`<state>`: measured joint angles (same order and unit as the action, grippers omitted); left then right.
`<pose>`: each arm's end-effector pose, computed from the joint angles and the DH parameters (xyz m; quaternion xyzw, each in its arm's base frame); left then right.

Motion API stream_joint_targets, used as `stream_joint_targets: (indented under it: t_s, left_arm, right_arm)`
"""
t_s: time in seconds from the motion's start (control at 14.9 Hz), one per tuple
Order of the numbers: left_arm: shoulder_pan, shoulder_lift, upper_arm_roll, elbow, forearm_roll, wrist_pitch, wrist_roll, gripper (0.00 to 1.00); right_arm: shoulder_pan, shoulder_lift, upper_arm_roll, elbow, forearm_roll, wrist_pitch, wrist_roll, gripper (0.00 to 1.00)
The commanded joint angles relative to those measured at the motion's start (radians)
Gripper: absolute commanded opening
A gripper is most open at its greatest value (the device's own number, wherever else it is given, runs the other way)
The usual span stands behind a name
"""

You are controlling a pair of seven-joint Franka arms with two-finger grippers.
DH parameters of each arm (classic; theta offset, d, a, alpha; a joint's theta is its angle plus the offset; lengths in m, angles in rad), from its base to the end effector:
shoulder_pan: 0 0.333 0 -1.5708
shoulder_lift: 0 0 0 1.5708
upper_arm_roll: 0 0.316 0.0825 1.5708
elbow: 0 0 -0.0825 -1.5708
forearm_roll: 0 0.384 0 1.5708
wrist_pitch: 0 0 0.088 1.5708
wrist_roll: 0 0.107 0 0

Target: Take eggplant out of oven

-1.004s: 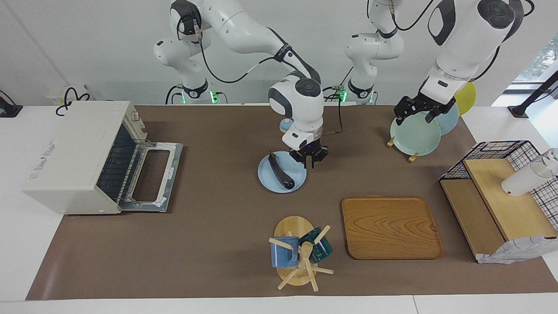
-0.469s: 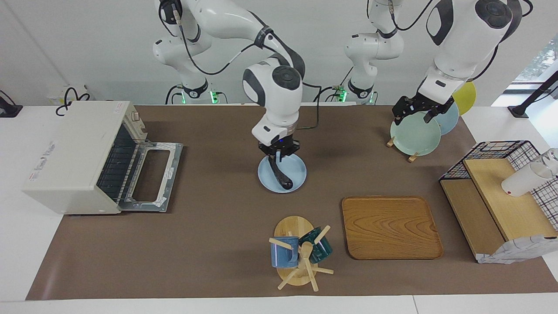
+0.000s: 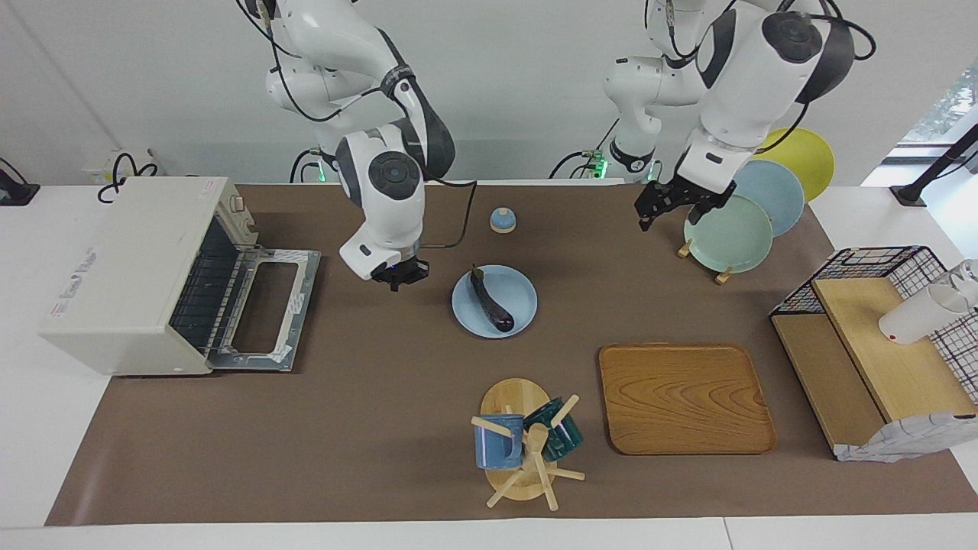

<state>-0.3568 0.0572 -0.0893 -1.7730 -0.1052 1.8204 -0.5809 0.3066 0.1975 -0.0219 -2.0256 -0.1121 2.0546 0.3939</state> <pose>0.5198 -0.2570 0.5178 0.9953 0.0805 -0.0304 0.0442 0.5459 0.1538 0.3392 0.9949 -0.0242 -0.0628 0.0745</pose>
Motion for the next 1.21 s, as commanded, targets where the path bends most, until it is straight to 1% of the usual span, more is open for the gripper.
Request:
stream_joint_targets:
  t_s: [0.0,0.07,0.2,0.33,0.47,0.6,0.74,0.94,1.0,1.07,1.14]
  left_arm:
    - [-0.118,0.091,0.014,-0.006,-0.010,0.121,-0.141,1.00]
    - [-0.154,0.116,0.014,-0.014,-0.010,0.173,-0.158,1.00]
    - [-0.201,0.138,0.014,-0.058,-0.010,0.276,-0.172,1.00]
    - [-0.266,0.225,0.017,-0.062,-0.008,0.370,-0.278,1.00]
    - [-0.315,0.315,0.019,-0.059,0.001,0.456,-0.347,1.00]
    - [-0.320,0.334,0.019,-0.065,0.001,0.479,-0.364,1.00]
    - [-0.333,0.360,0.020,-0.065,0.001,0.514,-0.384,0.99]
    - [-0.335,0.366,0.020,-0.066,0.001,0.519,-0.384,0.89]
    - [-0.335,0.365,0.020,-0.066,0.001,0.519,-0.384,0.81]
    - [-0.337,0.366,0.019,-0.066,0.001,0.519,-0.384,0.68]
    - [-0.337,0.365,0.020,-0.066,0.001,0.519,-0.384,0.50]
  right_arm:
    - [-0.072,-0.052,0.016,-0.113,-0.063,0.081,-0.072,0.00]
    - [-0.083,-0.052,0.016,-0.126,-0.072,0.099,-0.073,0.00]
    - [-0.086,-0.056,0.014,-0.172,-0.086,0.159,-0.078,0.00]
    - [-0.110,-0.052,0.016,-0.179,-0.176,0.165,-0.118,0.00]
    - [-0.141,-0.052,0.016,-0.182,-0.205,0.168,-0.164,0.00]
    - [-0.165,-0.052,0.016,-0.183,-0.205,0.170,-0.191,0.00]
    - [-0.167,-0.052,0.016,-0.186,-0.205,0.168,-0.193,0.00]
    - [-0.169,-0.050,0.014,-0.174,-0.213,0.145,-0.254,0.00]
    - [-0.169,-0.056,0.014,-0.167,-0.218,0.119,-0.285,0.00]
    - [-0.169,-0.059,0.014,-0.142,-0.221,0.070,-0.309,0.00]
    - [-0.169,-0.062,0.014,-0.118,-0.221,0.026,-0.337,0.00]
